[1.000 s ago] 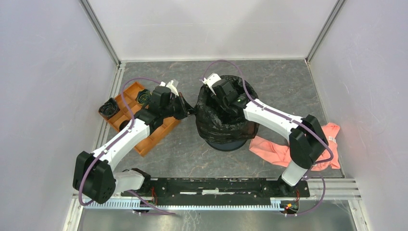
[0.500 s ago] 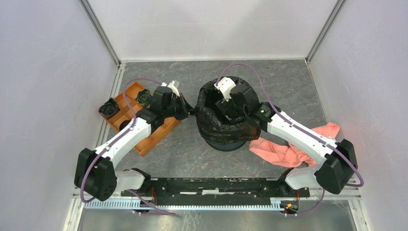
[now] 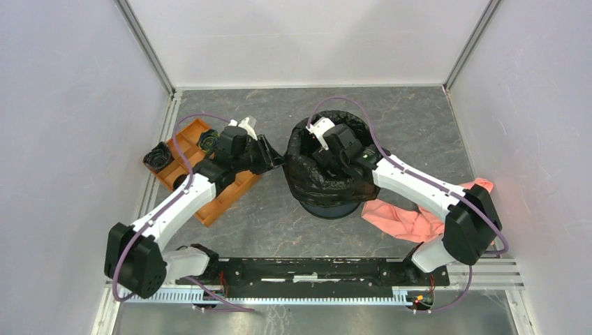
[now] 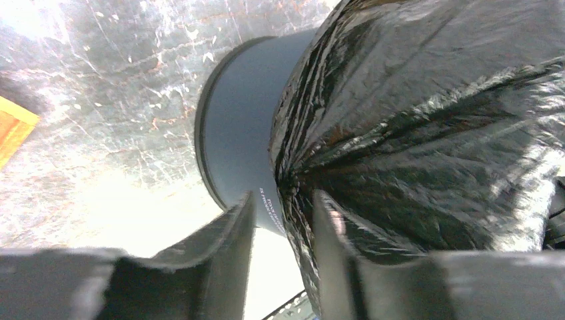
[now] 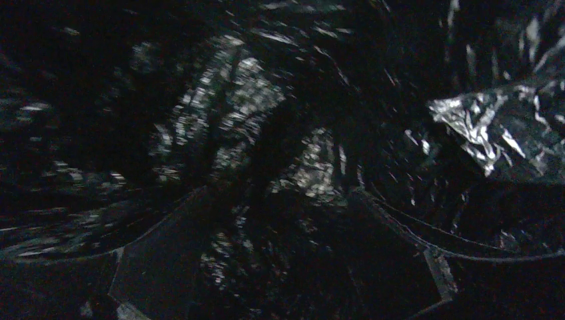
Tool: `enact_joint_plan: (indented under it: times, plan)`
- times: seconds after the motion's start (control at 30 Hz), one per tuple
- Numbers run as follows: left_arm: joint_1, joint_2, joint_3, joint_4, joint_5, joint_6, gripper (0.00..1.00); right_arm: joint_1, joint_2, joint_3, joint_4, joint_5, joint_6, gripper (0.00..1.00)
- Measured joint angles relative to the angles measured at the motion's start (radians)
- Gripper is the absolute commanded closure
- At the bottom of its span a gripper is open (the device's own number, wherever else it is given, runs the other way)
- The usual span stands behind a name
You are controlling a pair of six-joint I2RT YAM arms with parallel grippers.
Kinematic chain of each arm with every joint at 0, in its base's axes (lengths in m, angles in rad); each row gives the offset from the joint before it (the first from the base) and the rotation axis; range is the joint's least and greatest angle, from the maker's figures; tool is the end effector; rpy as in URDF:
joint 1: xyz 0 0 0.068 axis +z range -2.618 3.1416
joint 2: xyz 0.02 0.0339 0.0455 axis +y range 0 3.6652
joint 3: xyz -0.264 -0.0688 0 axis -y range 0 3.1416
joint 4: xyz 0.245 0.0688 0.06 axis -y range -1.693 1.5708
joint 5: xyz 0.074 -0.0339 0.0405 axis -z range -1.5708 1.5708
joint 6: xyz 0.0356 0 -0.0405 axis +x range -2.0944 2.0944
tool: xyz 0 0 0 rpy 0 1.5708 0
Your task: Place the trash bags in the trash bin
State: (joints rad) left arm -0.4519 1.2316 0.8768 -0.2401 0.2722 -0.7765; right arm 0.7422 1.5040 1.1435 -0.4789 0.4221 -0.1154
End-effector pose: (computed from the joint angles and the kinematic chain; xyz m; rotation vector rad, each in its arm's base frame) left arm 0.2409 -0.1276 0.2729 -0.2077 2.3077 -0.9655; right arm 0.2486 0.2082 0.2674 -0.7907 2.1869 -0.1987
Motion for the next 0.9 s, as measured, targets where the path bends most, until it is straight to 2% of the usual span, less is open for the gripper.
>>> enact_joint_plan:
  times: [0.07, 0.17, 0.33, 0.43, 0.67, 0.9]
  plan:
    - [0.0, -0.031, -0.002, -0.013, -0.029, 0.0, 0.34, 0.0, -0.01, 0.002, 0.021, -0.054, 0.011, 0.17]
    - [0.0, -0.097, -0.006, -0.028, -0.082, 0.002, 0.2, 0.0, -0.019, 0.002, 0.061, -0.129, 0.032, 0.17]
    - [0.0, -0.2, -0.008, -0.082, -0.183, 0.006, 0.03, -0.003, -0.007, 0.001, 0.106, -0.143, 0.093, 0.17]
    - [0.0, -0.261, -0.013, -0.129, -0.237, 0.007, 0.0, -0.031, 0.011, -0.011, 0.135, -0.125, 0.14, 0.17]
    - [0.0, -0.469, -0.048, -0.216, -0.326, 0.015, 0.0, -0.19, 0.02, -0.1, 0.217, -0.099, 0.227, 0.14]
    - [0.0, -0.499, 0.009, -0.287, -0.387, 0.071, 0.0, -0.36, 0.067, -0.072, 0.262, -0.006, 0.228, 0.09]
